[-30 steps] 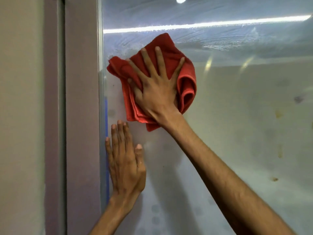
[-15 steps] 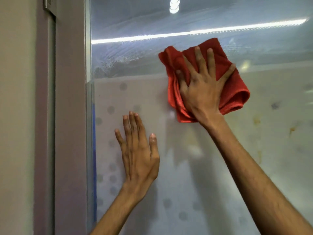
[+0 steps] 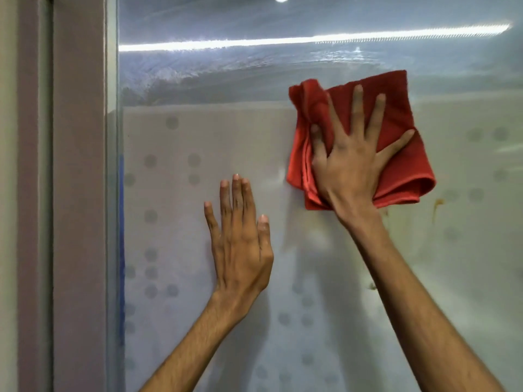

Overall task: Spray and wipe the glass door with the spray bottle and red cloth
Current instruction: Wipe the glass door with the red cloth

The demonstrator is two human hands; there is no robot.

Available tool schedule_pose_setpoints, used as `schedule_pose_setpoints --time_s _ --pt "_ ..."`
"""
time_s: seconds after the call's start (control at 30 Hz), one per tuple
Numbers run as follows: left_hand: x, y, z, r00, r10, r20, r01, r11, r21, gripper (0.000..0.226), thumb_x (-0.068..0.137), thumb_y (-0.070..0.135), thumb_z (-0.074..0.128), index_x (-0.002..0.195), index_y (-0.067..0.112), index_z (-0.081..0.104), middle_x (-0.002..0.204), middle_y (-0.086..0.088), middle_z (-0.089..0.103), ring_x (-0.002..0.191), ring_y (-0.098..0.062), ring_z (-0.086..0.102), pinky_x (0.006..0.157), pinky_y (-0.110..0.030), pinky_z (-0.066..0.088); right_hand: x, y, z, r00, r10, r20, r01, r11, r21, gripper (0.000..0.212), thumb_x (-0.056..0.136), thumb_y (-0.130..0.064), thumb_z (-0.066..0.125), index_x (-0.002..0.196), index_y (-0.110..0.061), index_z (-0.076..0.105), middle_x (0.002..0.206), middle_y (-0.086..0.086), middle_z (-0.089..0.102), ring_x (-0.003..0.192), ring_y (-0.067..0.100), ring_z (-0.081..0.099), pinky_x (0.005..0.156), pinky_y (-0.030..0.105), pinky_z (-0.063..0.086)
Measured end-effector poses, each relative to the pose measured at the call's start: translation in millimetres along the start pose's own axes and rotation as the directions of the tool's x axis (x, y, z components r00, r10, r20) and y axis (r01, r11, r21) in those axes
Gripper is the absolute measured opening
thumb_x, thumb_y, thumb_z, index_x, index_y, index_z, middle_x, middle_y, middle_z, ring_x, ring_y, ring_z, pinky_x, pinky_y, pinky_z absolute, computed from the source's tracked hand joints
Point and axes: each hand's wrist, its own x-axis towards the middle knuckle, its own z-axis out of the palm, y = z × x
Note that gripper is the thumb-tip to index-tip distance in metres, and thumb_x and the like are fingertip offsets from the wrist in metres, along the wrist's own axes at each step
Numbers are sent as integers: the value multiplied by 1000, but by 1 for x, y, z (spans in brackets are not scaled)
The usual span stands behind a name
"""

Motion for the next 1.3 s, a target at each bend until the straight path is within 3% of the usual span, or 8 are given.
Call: schedule_pose_setpoints --time_s 0.13,0.37,0.47,0.57,0.7,0.87,1.03,1.3 --pt "-28 0 8 1000 -8 -5 8 1000 14 62 102 27 24 158 9 6 167 -5 3 155 -21 -4 125 -46 -7 -84 15 9 993 -114 17 115 992 -48 57 99 -53 33 155 -46 26 169 0 16 156 32 7 111 80 2" --pt "-75 17 18 1000 -22 20 22 1000 -3 61 102 22 25 158 9 6 167 -5 1 155 -23 -3 126 -44 -7 -201 66 8 989 -102 108 113 989 -93 86 74 -42 51 155 -46 22 168 11 13 156 33 7 110 81 2" --pt "-76 19 18 999 -22 39 23 1000 -12 60 102 22 24 158 10 6 167 -3 0 155 -23 -4 125 -44 -7 -179 102 -2 994 -57 96 68 991 -114 73 84 -45 48 153 -47 25 168 16 11 156 32 5 108 81 2" --pt "-73 19 17 999 -25 42 26 999 -19 59 102 21 23 158 9 7 167 -3 -1 155 -23 -5 125 -44 -8 -124 122 -14 989 140 55 -134 986 -94 58 96 -54 35 153 -47 29 168 16 10 156 36 6 107 83 5" --pt "-69 22 17 999 -15 52 17 999 -29 59 103 21 22 158 9 7 167 -3 -1 155 -23 -5 125 -43 -8 -47 108 -20 964 266 22 -265 963 -35 59 96 -65 26 153 -49 29 169 11 6 156 38 0 108 81 4" --pt "-62 23 21 999 0 35 2 999 -40 58 103 21 22 158 9 6 167 0 -2 155 -22 -7 125 -41 -11 -13 66 -12 991 131 4 -131 991 -21 60 96 -66 27 153 -49 28 169 5 10 155 41 1 108 82 4" --pt "-63 24 23 1000 6 0 -6 998 -56 59 103 17 26 157 7 7 166 -3 0 154 -21 -7 124 -42 -11 -78 55 -1 997 -73 -21 71 995 -70 58 96 -60 37 152 -47 32 167 4 21 155 39 11 110 78 6" --pt "-84 34 30 1000 27 14 -26 996 -86 60 103 18 26 157 9 3 165 -5 1 153 -20 -8 123 -41 -13 -168 78 4 999 -42 11 43 994 -98 71 87 -49 51 154 -45 27 168 6 19 155 38 8 113 76 6"
